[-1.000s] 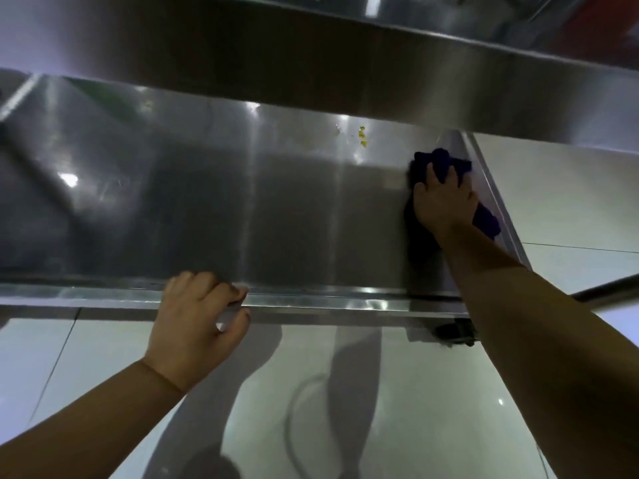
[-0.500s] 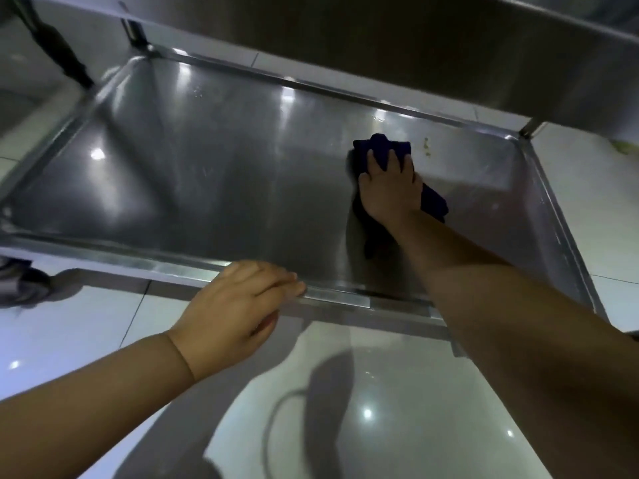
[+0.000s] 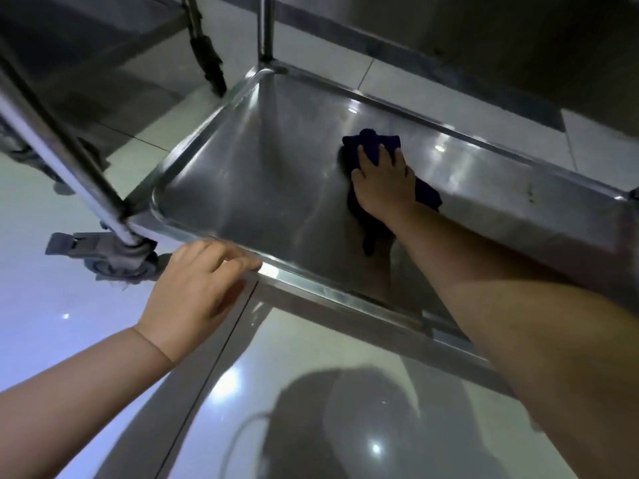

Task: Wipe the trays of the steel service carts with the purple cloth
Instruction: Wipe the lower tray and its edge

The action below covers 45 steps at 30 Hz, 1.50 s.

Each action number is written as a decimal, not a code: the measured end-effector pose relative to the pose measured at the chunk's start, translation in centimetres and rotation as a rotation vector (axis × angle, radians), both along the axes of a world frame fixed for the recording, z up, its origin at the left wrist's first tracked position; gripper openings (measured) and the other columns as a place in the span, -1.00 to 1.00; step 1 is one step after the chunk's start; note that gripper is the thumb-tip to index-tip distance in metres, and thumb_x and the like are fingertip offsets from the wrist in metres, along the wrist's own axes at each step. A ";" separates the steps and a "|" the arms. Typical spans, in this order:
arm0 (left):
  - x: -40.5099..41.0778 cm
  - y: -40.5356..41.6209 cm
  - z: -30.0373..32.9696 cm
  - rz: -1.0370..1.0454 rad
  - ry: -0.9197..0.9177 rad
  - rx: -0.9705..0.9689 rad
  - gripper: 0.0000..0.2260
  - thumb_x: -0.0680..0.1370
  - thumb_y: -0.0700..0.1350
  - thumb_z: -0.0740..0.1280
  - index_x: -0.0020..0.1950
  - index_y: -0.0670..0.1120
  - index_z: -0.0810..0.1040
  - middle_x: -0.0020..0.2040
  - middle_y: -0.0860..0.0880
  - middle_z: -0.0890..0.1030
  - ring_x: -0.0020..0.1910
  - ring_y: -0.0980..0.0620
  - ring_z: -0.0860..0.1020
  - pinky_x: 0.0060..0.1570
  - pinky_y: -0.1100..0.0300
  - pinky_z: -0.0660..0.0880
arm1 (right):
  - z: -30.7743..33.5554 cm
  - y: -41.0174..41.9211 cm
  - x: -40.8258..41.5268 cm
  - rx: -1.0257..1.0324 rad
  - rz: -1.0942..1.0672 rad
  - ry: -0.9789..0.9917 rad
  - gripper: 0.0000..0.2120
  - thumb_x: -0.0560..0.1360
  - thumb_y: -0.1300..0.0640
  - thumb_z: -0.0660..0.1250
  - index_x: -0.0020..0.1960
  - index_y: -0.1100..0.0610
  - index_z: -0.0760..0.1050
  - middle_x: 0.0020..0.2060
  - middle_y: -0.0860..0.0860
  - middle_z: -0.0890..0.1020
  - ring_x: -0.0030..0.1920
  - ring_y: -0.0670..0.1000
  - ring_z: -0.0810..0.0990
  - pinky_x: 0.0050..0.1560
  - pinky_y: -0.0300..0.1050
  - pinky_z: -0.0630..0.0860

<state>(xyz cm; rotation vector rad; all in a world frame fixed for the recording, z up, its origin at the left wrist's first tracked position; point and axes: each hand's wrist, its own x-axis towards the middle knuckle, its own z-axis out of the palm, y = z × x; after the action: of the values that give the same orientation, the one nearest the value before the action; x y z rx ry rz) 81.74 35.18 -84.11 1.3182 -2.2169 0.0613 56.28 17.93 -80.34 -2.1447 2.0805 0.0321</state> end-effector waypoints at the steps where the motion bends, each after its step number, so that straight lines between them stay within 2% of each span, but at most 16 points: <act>1: 0.4 -0.1 -0.3 0.000 0.018 -0.018 -0.80 0.45 -0.22 0.33 0.06 -0.13 0.63 -0.09 -0.09 0.59 -0.10 -0.11 0.43 -0.14 0.08 0.29 | 0.0 -0.2 1.4 0.002 0.039 0.002 -0.49 0.66 -0.08 -0.11 0.58 -0.07 -0.10 0.57 0.09 -0.06 0.55 0.19 -0.15 0.50 0.16 -0.10; 4: 1.5 -0.5 -0.9 0.032 0.037 -0.073 -0.78 0.44 -0.31 0.35 0.01 -0.05 0.54 -0.16 -0.07 0.57 -0.18 -0.12 0.42 -0.22 0.08 0.29 | -0.1 0.1 5.6 0.010 0.188 -0.005 -0.50 0.66 -0.08 -0.11 0.58 -0.09 -0.09 0.57 0.08 -0.07 0.55 0.16 -0.16 0.50 0.14 -0.11; 7: 2.2 -0.6 -1.0 0.067 0.025 -0.099 -0.89 0.53 -0.25 0.27 -0.04 -0.07 0.55 -0.23 -0.08 0.55 -0.22 -0.12 0.40 -0.27 0.08 0.28 | -0.1 1.4 8.7 0.001 0.354 0.005 -0.52 0.66 -0.07 -0.10 0.57 -0.13 -0.07 0.57 0.05 -0.05 0.55 0.12 -0.15 0.48 0.13 -0.08; 9: 2.9 -0.7 -0.6 0.110 0.031 -0.090 -0.86 0.55 -0.18 0.24 -0.10 -0.11 0.59 -0.24 -0.08 0.55 -0.22 -0.09 0.38 -0.27 0.09 0.27 | -0.2 2.4 10.6 -0.022 0.466 0.031 -0.52 0.66 -0.06 -0.09 0.56 -0.15 -0.07 0.57 0.04 -0.03 0.55 0.11 -0.14 0.47 0.15 -0.04; 12: 3.5 -0.8 -0.3 0.150 0.082 -0.061 -0.94 0.55 -0.15 0.25 -0.12 -0.08 0.43 -0.22 -0.09 0.52 -0.22 -0.08 0.37 -0.27 0.11 0.27 | -0.1 4.3 11.9 -0.038 0.600 0.056 -0.52 0.66 -0.06 -0.06 0.56 -0.16 -0.05 0.57 0.01 -0.01 0.55 0.10 -0.13 0.46 0.16 0.00; 16: 3.4 -0.3 0.1 0.330 0.155 0.018 -0.80 0.45 -0.08 0.37 -0.18 -0.10 0.36 -0.23 -0.12 0.46 -0.26 -0.14 0.39 -0.29 -0.03 0.34 | 0.1 7.3 11.4 0.004 0.715 0.021 -0.50 0.64 0.02 0.08 0.54 -0.17 0.06 0.55 -0.02 0.09 0.54 0.09 -0.05 0.43 0.15 0.08; 20: 1.7 0.6 2.4 0.626 0.176 0.254 -0.72 0.29 -0.10 0.53 -0.29 -0.10 0.43 -0.29 -0.08 0.45 -0.29 -0.14 0.40 -0.29 0.07 0.28 | 1.6 11.0 9.9 0.002 0.623 -0.162 -0.51 0.53 0.30 0.30 0.41 -0.02 0.42 0.42 0.11 0.35 0.39 0.21 0.33 0.33 0.15 0.38; 23: 0.3 1.8 5.3 0.805 0.327 0.398 -0.89 0.41 -0.20 0.41 -0.15 -0.05 0.51 -0.15 -0.04 0.50 -0.12 -0.10 0.42 -0.14 0.09 0.28 | 4.1 13.6 9.0 0.120 0.514 -0.162 -0.50 0.56 0.33 0.27 0.40 -0.08 0.42 0.42 0.02 0.34 0.38 0.12 0.31 0.39 -0.01 0.33; 26: 0.4 4.2 9.3 0.860 0.498 0.442 -0.84 0.50 -0.23 0.27 0.02 -0.05 0.56 -0.03 -0.02 0.53 0.02 -0.07 0.42 0.01 0.13 0.26 | 7.3 16.2 8.8 0.214 0.431 -0.250 -0.47 0.55 0.29 0.29 0.41 -0.14 0.38 0.42 0.00 0.37 0.40 0.06 0.33 0.40 -0.20 0.23; 29: 1.7 7.6 14.3 0.847 0.595 0.442 -0.81 0.48 -0.19 0.22 -0.01 -0.09 0.59 -0.13 -0.03 0.58 -0.07 -0.11 0.48 -0.08 0.17 0.25 | 11.8 19.8 9.9 0.196 0.367 -0.348 -0.37 0.51 0.34 0.33 0.44 -0.11 0.25 0.35 0.07 0.45 0.32 0.11 0.39 0.30 -0.31 0.21; 31: 2.3 10.0 18.7 0.881 0.636 0.570 -0.77 0.51 -0.11 0.19 0.04 -0.08 0.59 -0.09 -0.02 0.60 -0.02 -0.10 0.48 -0.04 0.17 0.27 | 16.2 22.4 11.2 0.239 0.335 -0.420 -0.30 0.51 0.35 0.32 0.46 -0.14 0.10 0.33 0.02 0.46 0.30 0.06 0.36 0.28 -0.36 0.17; 33: 2.3 12.2 24.0 0.905 0.701 0.804 -0.70 0.52 0.02 0.18 0.14 -0.05 0.57 0.02 -0.01 0.61 0.09 -0.05 0.48 0.07 0.15 0.33 | 21.5 24.5 12.3 0.282 0.312 -0.480 -0.21 0.50 0.33 0.32 0.48 -0.17 -0.04 0.34 -0.02 0.45 0.31 0.03 0.35 0.32 -0.26 0.23; 36: 1.6 15.2 33.9 0.906 0.954 0.977 -0.57 0.47 0.16 0.20 0.21 -0.06 0.51 -0.02 -0.03 0.62 0.02 -0.02 0.55 0.03 0.13 0.44 | 31.2 27.2 13.1 0.347 0.318 -0.533 -0.18 0.49 0.23 0.27 0.49 -0.15 -0.20 0.38 0.00 0.42 0.34 0.01 0.32 0.38 -0.09 0.25; 39: 0.4 17.7 44.5 0.893 1.190 0.973 -0.64 0.55 0.00 0.33 0.30 -0.09 0.43 -0.06 0.07 0.55 -0.07 0.08 0.53 -0.13 0.20 0.44 | 41.8 29.5 12.5 0.389 0.373 -0.559 -0.18 0.53 0.23 0.28 0.54 -0.13 -0.19 0.40 -0.02 0.39 0.37 -0.02 0.28 0.41 -0.06 0.24; 41: -0.4 18.8 51.6 0.896 1.272 0.924 -0.59 0.52 -0.07 0.38 0.32 -0.12 0.39 0.00 0.04 0.55 -0.03 0.08 0.54 -0.11 0.26 0.44 | 48.2 31.1 11.6 0.376 0.421 -0.576 -0.20 0.54 0.22 0.30 0.55 -0.13 -0.14 0.43 -0.07 0.35 0.40 -0.06 0.24 0.42 -0.07 0.22; 45: -3.4 20.3 63.8 0.780 1.308 0.910 -0.76 0.47 -0.15 0.45 0.07 -0.10 0.48 -0.03 -0.04 0.60 -0.13 0.10 0.57 -0.22 0.31 0.48 | 57.6 34.1 8.2 0.261 0.489 -0.589 -0.18 0.50 0.22 0.36 0.51 -0.14 -0.09 0.41 -0.06 0.33 0.40 -0.05 0.25 0.42 -0.08 0.23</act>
<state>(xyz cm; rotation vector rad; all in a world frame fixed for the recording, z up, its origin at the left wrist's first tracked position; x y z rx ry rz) 78.31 55.53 -20.28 1.7720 -0.5081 -1.2402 64.50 52.01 -22.69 -2.1069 1.1470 -0.2289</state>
